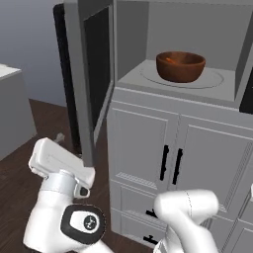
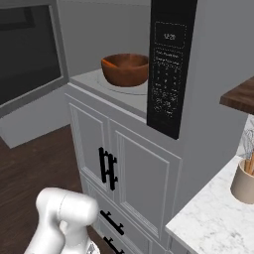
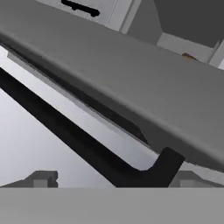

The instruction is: Pick the carrot from the sink and place it in the bowl. Then pick the bowl and place it in the microwave. Then close the microwave door and press the start button.

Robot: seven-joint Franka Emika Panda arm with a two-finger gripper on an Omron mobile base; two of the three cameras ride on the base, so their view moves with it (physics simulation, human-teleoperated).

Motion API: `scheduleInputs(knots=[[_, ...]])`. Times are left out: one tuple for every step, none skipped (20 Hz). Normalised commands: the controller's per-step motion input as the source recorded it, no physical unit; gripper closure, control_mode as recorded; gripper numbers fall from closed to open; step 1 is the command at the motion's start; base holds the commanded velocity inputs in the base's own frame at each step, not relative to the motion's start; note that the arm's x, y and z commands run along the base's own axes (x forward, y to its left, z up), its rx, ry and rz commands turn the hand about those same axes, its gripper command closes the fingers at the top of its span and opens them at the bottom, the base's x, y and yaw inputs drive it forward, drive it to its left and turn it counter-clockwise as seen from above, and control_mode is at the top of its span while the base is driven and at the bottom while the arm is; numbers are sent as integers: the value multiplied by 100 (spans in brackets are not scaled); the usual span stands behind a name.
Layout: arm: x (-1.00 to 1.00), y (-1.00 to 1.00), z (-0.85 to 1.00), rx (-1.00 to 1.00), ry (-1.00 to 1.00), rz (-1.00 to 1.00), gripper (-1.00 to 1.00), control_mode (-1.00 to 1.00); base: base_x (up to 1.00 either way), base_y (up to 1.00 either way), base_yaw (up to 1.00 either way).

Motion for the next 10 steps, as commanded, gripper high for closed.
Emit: scheduleInputs(knots=[[-56,-100,34,50,-26,16,-100,-100,0,0,0],[-51,-100,35,51,-25,16,-100,-100,0,0,0],[-53,-100,35,50,-23,17,-100,-100,0,0,0],[-51,-100,39,49,-24,17,-100,-100,0,0,0],[-46,-100,42,49,-23,17,-100,-100,0,0,0],[-46,-100,41,49,-22,17,-100,-100,0,0,0],[-57,-100,33,53,-19,17,-100,-100,0,0,0],[-48,-100,29,55,-18,18,-100,-100,0,0,0],[-44,-100,29,55,-19,18,-100,-100,0,0,0],[-42,-100,30,55,-20,18,-100,-100,0,0,0]])
